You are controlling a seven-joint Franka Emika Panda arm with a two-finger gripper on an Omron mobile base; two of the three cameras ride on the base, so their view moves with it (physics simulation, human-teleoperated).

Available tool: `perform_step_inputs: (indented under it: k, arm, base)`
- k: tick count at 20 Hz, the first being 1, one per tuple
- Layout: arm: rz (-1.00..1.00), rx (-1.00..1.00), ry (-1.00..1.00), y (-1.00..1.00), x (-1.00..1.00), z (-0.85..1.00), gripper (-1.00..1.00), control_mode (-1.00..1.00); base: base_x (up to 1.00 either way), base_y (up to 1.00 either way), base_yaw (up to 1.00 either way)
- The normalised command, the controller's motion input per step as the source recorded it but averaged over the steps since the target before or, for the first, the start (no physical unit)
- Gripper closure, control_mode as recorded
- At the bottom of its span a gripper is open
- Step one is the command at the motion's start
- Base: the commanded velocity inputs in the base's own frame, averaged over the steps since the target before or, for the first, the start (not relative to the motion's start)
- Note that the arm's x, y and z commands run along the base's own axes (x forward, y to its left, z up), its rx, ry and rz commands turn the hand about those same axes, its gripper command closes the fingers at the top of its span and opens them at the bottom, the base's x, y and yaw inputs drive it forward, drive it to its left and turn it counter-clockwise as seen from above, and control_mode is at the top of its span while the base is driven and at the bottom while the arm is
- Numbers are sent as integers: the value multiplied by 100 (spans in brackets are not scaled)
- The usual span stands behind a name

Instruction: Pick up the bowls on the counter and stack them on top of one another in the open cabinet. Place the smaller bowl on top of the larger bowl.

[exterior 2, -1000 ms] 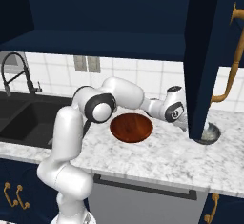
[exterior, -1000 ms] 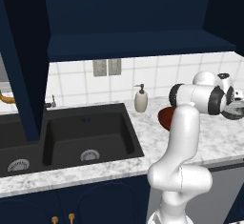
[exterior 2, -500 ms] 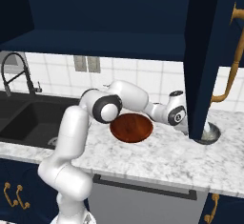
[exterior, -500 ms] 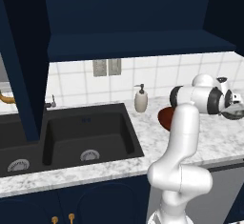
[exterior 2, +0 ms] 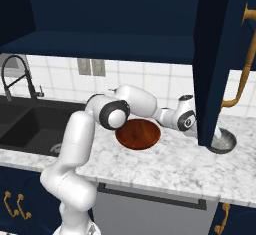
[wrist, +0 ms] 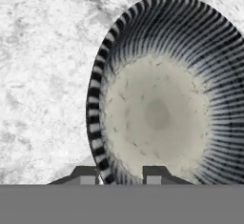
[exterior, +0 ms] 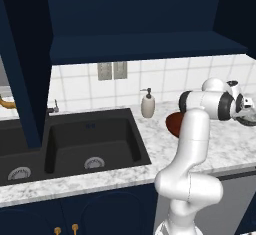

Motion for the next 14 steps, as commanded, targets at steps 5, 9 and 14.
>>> perform_step_inputs:
  k: [5,9,14]
  arm:
    - [0,-1,-9,18,-15,34,100,-100]
    - [2,-7,-20,76,-28,65,100,-100]
    - [7,-14,-13,100,-35,29,100,-100]
  base:
    - [0,0,0]
    - [0,0,0]
    - [0,0,0]
